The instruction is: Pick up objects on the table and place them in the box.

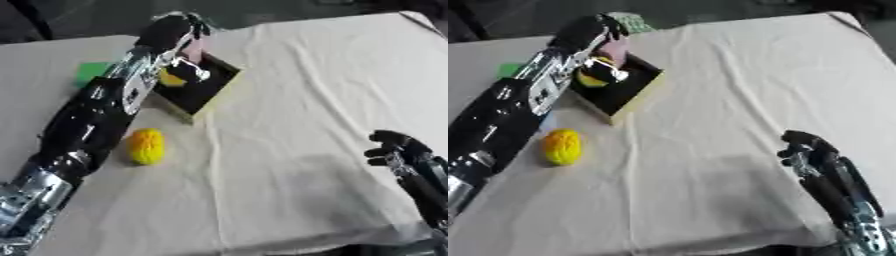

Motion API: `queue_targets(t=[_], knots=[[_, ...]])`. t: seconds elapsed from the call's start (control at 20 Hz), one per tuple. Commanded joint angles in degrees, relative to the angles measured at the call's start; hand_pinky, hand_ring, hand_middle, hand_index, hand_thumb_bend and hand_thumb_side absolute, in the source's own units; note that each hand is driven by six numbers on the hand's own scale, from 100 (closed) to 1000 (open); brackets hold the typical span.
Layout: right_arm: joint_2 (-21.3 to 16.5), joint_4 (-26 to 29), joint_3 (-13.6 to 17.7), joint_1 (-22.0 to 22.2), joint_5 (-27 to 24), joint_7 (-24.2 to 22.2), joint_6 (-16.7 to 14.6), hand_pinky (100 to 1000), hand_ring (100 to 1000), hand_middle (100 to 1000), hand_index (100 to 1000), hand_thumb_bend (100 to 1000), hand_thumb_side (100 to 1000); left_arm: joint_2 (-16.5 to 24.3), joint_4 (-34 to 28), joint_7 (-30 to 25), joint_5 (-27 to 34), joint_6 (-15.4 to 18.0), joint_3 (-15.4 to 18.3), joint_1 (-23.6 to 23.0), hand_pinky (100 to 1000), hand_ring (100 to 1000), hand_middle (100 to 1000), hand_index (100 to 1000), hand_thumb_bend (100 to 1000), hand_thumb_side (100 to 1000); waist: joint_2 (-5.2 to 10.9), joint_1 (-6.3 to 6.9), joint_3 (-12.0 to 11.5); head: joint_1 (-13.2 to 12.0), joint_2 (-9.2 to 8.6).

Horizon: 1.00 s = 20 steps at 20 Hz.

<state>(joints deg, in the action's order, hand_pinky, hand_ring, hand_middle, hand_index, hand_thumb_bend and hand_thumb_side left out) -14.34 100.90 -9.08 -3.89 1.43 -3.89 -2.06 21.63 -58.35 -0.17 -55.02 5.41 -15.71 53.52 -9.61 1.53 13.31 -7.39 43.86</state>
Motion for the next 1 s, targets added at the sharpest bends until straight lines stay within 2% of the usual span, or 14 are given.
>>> queue_targets(t=[0.05, 0.25, 0.55, 0.8, 1.0], knots=[[-0.5, 1.0, 0.8, 0.2, 0.7, 0.5, -0.1, 686, 692, 761, 809, 100, 587, 5.6, -5.3, -2.1, 2.8, 0.4, 0.7, -0.2, 708, 650, 645, 806, 577, 373, 1.30, 0.10, -0.7, 1.1, 0.26], [-0.9, 0.9, 1.0, 0.7, 1.1, 0.7, -0.2, 686, 692, 762, 809, 100, 584, 11.2, -7.3, -5.8, 6.6, -2.9, 2.2, -3.0, 742, 700, 714, 857, 602, 391, 1.92, 0.48, -2.0, 2.0, 0.26], [-0.9, 0.8, 0.9, 0.8, 1.2, 0.6, -0.3, 687, 692, 762, 809, 100, 582, 14.3, 0.6, -11.5, 10.7, -7.9, 4.4, -5.0, 795, 772, 797, 897, 598, 378, 2.19, 0.41, -2.4, 2.3, 0.26], [-0.9, 0.7, 0.9, 0.9, 1.2, 0.6, -0.2, 687, 692, 762, 809, 100, 583, 14.6, 7.7, -16.3, 9.1, -5.9, 6.5, -4.6, 809, 790, 811, 897, 579, 325, 2.28, 0.19, -2.3, 2.3, 0.26], [-1.0, 0.7, 0.9, 1.0, 1.1, 0.5, -0.2, 687, 692, 762, 809, 100, 590, 15.0, 9.8, -20.6, 7.2, -4.8, 8.9, -4.1, 817, 801, 817, 902, 537, 281, 2.26, 0.21, -2.3, 2.3, 0.26]])
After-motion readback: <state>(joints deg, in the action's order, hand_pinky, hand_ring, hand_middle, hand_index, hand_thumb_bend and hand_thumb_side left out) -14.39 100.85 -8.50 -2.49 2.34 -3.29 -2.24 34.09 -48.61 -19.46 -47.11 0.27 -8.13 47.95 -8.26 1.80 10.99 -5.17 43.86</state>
